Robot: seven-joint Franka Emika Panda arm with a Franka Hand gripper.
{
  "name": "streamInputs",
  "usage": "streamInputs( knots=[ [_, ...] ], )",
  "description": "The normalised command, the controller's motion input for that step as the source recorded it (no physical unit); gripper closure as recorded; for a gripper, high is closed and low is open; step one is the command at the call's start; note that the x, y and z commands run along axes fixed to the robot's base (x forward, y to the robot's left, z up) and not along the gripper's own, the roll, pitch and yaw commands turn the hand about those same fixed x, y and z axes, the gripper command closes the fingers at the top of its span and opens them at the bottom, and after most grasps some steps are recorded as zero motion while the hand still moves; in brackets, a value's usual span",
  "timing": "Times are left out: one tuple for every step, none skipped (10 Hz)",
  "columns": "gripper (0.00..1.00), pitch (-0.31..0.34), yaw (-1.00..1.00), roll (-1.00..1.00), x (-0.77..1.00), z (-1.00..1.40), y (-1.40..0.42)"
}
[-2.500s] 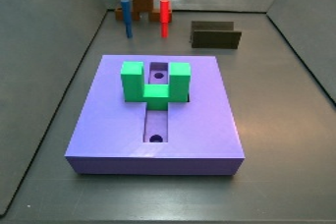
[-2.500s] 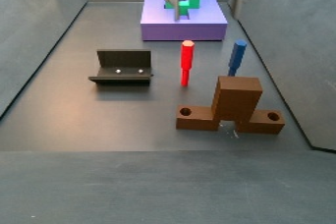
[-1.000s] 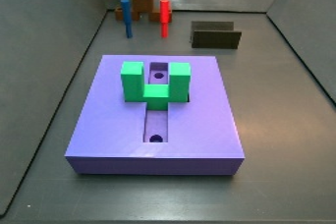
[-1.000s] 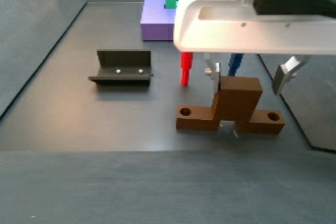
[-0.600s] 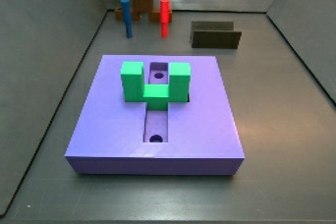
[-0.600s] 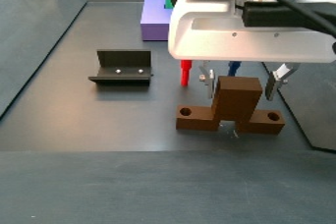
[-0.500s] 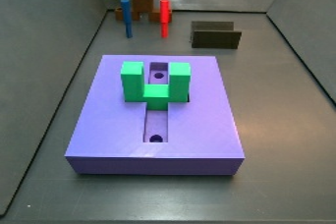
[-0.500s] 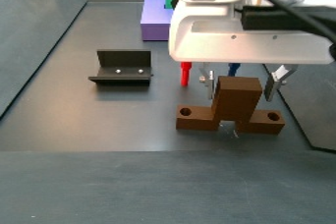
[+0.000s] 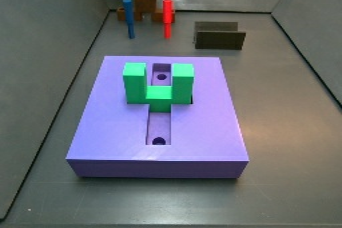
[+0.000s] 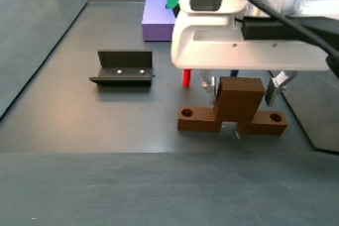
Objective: Pick up the brown object. Move up. Move to above the board. Insert the brown object.
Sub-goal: Pick up the brown object.
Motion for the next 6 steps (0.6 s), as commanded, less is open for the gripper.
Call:
streamInputs(
  knots=[
    [0.00, 0.000, 0.05, 0.00, 0.00, -0.19, 0.00],
    [0.00, 0.000, 0.06, 0.00, 0.00, -0.12, 0.00],
    [0.00, 0.000, 0.00, 0.00, 0.00, 0.00, 0.00],
    [1.00, 0.000, 0.00, 0.00, 0.00, 0.00, 0.00],
    [1.00, 0.000, 0.00, 0.00, 0.00, 0.00, 0.00],
    [1.00, 0.000, 0.00, 0.00, 0.00, 0.00, 0.00]
  ],
)
